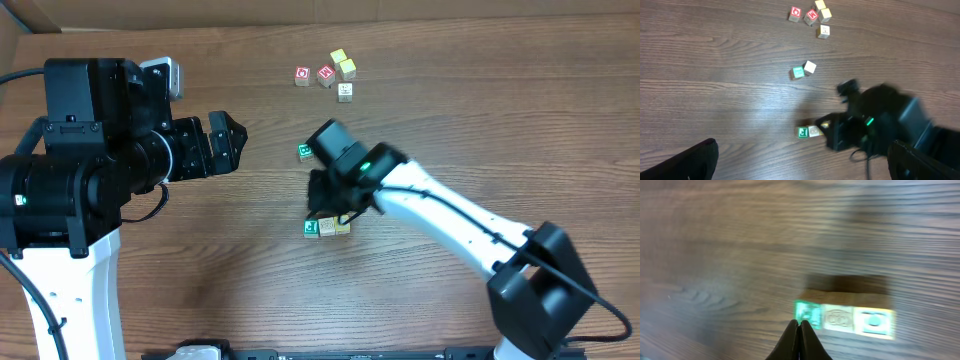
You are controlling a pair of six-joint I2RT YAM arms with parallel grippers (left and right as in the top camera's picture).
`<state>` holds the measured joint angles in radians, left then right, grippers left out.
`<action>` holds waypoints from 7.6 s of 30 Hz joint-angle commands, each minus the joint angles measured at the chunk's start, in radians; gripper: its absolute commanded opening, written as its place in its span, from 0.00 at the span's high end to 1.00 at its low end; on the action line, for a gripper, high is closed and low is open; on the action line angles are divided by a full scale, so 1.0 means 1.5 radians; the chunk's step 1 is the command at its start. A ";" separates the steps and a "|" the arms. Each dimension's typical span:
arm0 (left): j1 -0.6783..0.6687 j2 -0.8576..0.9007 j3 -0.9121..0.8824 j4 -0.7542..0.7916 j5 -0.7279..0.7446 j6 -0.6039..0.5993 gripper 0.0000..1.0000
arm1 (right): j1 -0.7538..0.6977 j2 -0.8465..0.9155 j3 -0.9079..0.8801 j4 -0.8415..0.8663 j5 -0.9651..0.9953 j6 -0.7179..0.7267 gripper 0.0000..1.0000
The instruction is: Flip 5 blocks
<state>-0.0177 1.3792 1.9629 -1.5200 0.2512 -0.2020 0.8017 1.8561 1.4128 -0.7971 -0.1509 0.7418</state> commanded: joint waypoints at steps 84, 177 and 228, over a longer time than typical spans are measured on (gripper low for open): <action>0.004 -0.003 0.012 0.001 0.003 0.008 0.00 | -0.095 0.255 0.204 0.145 0.129 -0.072 0.31; 0.004 -0.003 0.012 0.001 0.003 0.008 0.00 | -0.113 0.199 0.139 0.063 0.265 -0.079 0.46; 0.004 -0.003 0.012 0.002 0.003 0.008 0.00 | 0.142 0.164 0.196 -0.074 0.141 -0.046 0.40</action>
<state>-0.0177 1.3792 1.9629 -1.5200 0.2512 -0.2024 1.0161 2.1071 1.6741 -0.9154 0.0753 0.6788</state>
